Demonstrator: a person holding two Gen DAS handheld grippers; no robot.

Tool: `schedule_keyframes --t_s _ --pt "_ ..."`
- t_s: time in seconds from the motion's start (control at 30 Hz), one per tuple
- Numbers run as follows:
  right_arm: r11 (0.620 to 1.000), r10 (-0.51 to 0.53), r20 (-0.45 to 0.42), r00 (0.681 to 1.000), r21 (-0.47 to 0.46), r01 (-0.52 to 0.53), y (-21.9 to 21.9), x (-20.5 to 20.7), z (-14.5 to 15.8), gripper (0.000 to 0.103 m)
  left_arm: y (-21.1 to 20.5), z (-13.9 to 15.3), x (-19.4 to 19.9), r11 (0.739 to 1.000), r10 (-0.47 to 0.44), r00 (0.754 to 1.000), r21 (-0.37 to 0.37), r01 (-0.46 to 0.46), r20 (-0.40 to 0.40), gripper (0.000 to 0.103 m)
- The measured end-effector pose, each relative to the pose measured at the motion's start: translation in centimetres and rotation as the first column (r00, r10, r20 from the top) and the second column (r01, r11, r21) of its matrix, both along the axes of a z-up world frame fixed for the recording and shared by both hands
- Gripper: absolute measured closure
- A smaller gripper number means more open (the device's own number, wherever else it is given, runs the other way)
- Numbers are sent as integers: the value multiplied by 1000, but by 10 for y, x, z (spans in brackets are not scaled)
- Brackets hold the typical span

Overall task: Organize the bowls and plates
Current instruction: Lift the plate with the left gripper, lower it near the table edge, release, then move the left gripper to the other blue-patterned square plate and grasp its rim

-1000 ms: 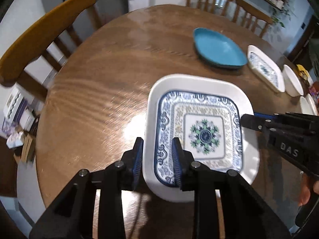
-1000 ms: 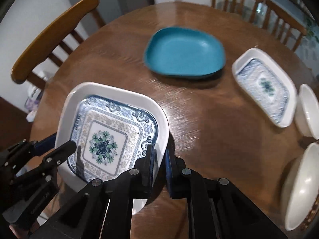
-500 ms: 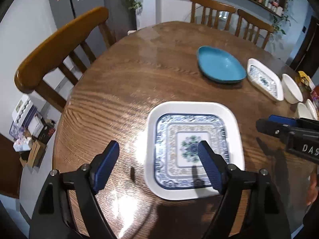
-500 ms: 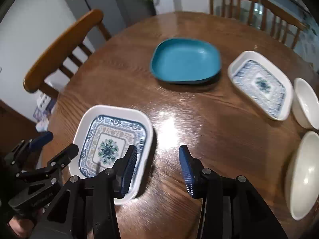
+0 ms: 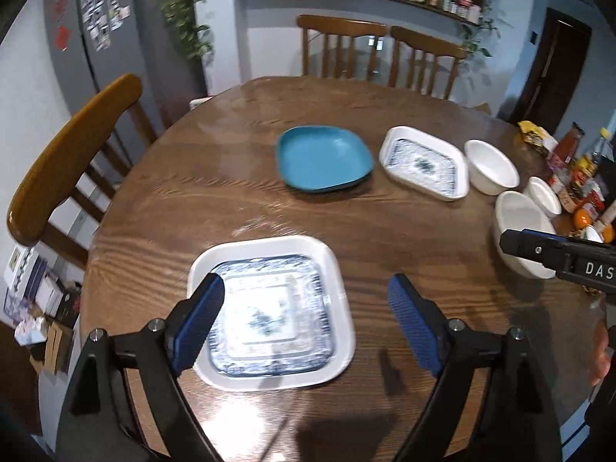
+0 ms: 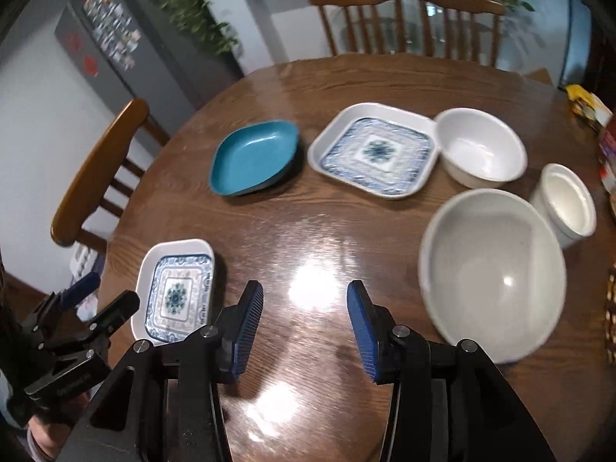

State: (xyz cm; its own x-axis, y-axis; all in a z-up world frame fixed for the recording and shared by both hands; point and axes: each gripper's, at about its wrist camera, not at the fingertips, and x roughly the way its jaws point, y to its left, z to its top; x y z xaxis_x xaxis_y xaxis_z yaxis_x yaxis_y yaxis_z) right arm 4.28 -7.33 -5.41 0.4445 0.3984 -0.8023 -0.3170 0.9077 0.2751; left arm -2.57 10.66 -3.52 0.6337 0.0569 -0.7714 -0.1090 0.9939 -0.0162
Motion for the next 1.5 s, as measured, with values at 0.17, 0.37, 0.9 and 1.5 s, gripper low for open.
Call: schedule_keyframes --t_s 0.17,0.37,0.9,1.5 --pt "999 -40 27 999 20 40 -27 -8 11 57 -30 15 7 997 -79 997 -23 80 20 17" --pt "997 -79 71 994 25 78 -51 -12 32 57 -59 41 23 985 -169 984 -22 171 56 17" --pt "994 -111 5 994 12 111 -33 72 47 57 -75 71 153 971 -241 970 -1 241 17 17" --pt "960 -259 -216 941 -161 227 -11 167 -57 59 -76 -60 273 961 -256 939 45 273 -228 50"
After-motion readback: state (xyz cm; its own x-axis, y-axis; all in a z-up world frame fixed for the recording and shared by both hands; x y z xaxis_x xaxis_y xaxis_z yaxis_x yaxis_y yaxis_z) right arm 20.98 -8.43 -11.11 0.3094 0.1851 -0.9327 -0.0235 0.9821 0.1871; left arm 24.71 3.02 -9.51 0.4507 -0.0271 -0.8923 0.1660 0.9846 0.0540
